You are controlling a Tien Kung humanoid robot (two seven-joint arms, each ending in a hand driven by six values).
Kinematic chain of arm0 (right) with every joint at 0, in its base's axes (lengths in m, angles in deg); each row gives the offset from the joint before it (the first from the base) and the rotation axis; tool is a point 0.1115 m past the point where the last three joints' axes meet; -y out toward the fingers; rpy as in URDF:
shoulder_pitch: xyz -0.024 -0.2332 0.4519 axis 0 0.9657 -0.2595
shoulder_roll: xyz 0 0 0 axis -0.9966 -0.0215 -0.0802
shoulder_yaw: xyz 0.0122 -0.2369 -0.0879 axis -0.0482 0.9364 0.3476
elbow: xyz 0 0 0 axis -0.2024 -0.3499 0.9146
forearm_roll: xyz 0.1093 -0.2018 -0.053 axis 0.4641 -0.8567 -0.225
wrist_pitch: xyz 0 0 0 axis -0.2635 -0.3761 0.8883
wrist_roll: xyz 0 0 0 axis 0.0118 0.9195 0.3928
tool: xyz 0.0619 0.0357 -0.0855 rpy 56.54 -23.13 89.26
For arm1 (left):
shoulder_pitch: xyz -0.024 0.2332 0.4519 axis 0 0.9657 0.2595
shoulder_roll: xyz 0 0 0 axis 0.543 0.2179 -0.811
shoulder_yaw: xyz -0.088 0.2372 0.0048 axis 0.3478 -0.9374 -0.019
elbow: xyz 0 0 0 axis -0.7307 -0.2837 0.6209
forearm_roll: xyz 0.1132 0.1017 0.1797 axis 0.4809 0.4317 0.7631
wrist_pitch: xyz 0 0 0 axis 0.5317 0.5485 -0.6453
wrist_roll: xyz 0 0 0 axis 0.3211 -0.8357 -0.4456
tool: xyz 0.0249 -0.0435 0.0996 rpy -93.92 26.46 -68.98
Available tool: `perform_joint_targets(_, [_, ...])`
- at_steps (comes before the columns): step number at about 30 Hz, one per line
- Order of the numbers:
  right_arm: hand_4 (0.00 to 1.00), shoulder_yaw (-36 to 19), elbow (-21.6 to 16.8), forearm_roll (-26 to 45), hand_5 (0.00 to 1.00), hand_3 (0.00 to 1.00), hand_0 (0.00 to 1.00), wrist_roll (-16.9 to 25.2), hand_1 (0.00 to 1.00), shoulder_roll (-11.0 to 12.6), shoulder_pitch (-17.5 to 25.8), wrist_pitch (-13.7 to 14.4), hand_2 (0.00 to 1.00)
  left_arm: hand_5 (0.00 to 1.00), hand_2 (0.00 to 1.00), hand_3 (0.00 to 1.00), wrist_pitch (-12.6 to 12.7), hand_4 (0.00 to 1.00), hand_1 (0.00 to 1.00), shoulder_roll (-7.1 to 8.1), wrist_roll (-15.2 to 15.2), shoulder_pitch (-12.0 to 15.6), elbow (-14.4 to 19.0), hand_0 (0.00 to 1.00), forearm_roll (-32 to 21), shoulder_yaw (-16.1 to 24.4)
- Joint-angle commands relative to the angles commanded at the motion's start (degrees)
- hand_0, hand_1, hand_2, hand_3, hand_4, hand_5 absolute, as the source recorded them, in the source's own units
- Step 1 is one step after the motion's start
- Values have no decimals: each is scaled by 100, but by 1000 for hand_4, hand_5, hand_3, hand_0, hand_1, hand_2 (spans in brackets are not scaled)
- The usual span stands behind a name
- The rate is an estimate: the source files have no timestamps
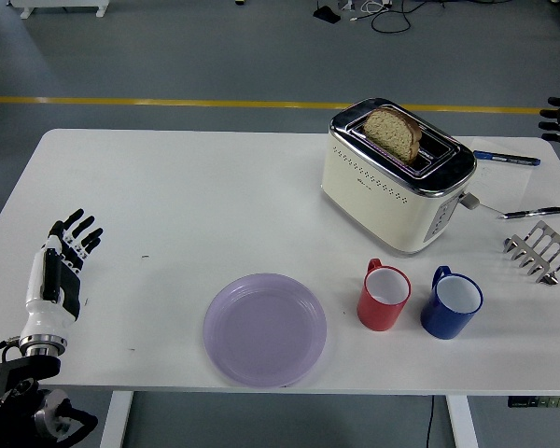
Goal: Push plate across desktop,pick up the break from the machine,place the break in the plate
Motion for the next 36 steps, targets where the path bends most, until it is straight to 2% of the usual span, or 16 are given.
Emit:
perform_joint_targets(3, [728, 469, 128, -707, 441, 802, 788, -78, 760, 110, -572, 39, 797, 998, 817, 803, -16, 501, 764, -33, 22, 66, 60, 787, -10, 227])
perform_joint_targets(4, [769, 645, 211, -931, 414, 837, 825, -110, 802, 136, -764, 54, 847, 998, 817, 803, -22, 507, 759, -39, 27, 81, 80, 743, 1, 316])
perform_joint_targets(5, [769, 868, 337, -1183, 414, 837, 825, -150, 802, 150, -1011, 74, 847, 998, 817, 803, -30, 507, 759, -43, 38, 96, 105, 743, 10, 423])
perform_joint_targets(8, [769, 1308, 607, -1771, 414, 837, 825, -229, 802, 105, -1551, 87, 847, 998, 817, 803, -67, 507, 759, -48, 71, 108, 145, 743, 46, 605])
perform_joint_targets(9, [769, 1455, 730, -1884, 414, 837, 825, -270, 802, 63, -1728, 55, 847, 998, 817, 803, -103, 507, 759, -56, 107, 109, 161, 743, 77, 704])
perform_joint_targets(10, [775, 1581, 829, -1956, 379, 836, 835, -309, 805, 22, -1895, 20, 847, 998, 806, 798, -135, 497, 745, -63, 139, 108, 175, 689, 102, 778])
perform_joint_targets(15, [775, 2244, 1552, -1760, 379, 836, 835, -735, 805, -320, -2687, -469, 847, 998, 806, 798, -250, 497, 745, -63, 256, 60, 223, 689, 95, 1261])
perform_joint_targets(16, [768, 2387, 1735, -1832, 342, 841, 857, -775, 837, -416, -2831, -507, 858, 998, 799, 793, -274, 501, 741, -55, 274, 30, 241, 685, 84, 1361])
perform_joint_targets(23, [765, 3070, 2553, -2066, 326, 837, 857, -831, 837, -888, -3492, -626, 847, 998, 795, 793, -348, 500, 739, -19, 345, -90, 299, 685, 144, 1601])
perform_joint_targets(27, [765, 3361, 3017, -2249, 326, 837, 857, -854, 837, -1145, -3805, -579, 847, 998, 795, 793, -340, 500, 739, -23, 347, -123, 279, 685, 133, 1550])
perform_joint_targets(29, [757, 3465, 3185, -2289, 300, 822, 828, -861, 803, -1200, -3881, -571, 810, 998, 793, 789, -335, 497, 730, -25, 345, -126, 274, 685, 130, 1530])
perform_joint_targets(33, [757, 3878, 3788, -2283, 300, 822, 828, -889, 803, -1475, -4175, -518, 810, 998, 793, 789, -325, 497, 730, -30, 348, -124, 240, 685, 122, 1448])
perform_joint_targets(34, [752, 3998, 3937, -2275, 285, 795, 780, -898, 753, -1556, -4247, -484, 746, 998, 790, 787, -321, 496, 730, -25, 346, -128, 233, 689, 118, 1426])
perform_joint_targets(36, [752, 4163, 4152, -2240, 285, 795, 780, -909, 753, -1666, -4337, -463, 746, 998, 790, 787, -317, 496, 730, -11, 344, -138, 222, 689, 112, 1394])
